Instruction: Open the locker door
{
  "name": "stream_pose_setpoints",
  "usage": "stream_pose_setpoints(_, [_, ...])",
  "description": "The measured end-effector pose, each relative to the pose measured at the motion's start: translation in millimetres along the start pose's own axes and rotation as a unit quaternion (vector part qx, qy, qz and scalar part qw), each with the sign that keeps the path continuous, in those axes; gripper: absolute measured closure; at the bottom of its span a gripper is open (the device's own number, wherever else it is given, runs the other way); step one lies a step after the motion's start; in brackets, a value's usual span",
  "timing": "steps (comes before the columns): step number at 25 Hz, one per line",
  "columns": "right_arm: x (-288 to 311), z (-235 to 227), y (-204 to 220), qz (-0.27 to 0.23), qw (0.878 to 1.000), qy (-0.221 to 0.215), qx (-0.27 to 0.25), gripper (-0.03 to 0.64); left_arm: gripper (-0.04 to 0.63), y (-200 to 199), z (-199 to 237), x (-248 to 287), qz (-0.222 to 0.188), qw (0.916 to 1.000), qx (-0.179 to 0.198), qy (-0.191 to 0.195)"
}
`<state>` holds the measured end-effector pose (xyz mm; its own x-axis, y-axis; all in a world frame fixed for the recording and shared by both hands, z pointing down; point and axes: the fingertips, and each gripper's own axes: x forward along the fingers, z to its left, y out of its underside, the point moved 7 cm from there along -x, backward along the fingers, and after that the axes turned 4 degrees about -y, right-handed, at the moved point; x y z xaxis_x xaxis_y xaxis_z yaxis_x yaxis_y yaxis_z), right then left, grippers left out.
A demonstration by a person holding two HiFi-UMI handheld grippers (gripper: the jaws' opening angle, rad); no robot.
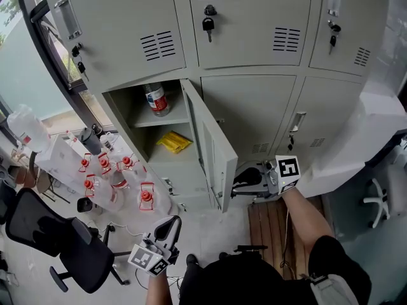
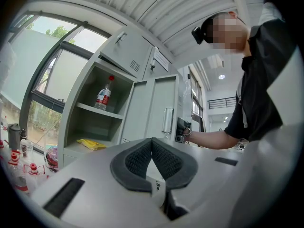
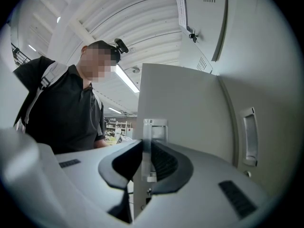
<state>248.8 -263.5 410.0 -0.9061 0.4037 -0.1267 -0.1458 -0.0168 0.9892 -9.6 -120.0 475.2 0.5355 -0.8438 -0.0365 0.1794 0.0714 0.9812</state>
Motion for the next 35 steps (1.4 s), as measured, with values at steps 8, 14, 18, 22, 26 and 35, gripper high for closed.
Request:
stream_pose_setpoints(8, [-21.6,1.1,-7.0,-0.007,0.995,0.103,-0.016,0.563,0.58,1.2,4.5,2.5,-0.001,0.9998,-0.007,0.021])
stream_pose_setpoints(14, [-17.8,16.7,-14.5,0.026,0.975,0.216,-0.045,0.563,0.58,-2.2,15.7,7.9,-0.004,0.9987,-0.009,0.05])
stream_pose_setpoints(18, [-13.5,26.2,-20.8,0.026,0.951,0.301,-0.057,0.575,0.58,-9.6,26.1,11.5,-0.007,0.9968,-0.007,0.079])
stream_pose_setpoints(22, [-5.4,39.9,-24.0,0.029,0.921,0.381,-0.071,0.586,0.58,-18.8,41.3,11.8,-0.008,0.9943,-0.004,0.107])
stream_pose_setpoints(26, [4.1,55.2,-26.3,0.031,0.886,0.456,-0.079,0.592,0.58,-28.2,58.5,8.4,-0.01,0.9912,-0.003,0.132])
stream_pose_setpoints(35, [33.9,90.3,-4.4,0.037,0.817,0.572,-0.061,0.603,0.58,-35.7,95.1,-6.0,-0.004,0.9867,-0.003,0.162])
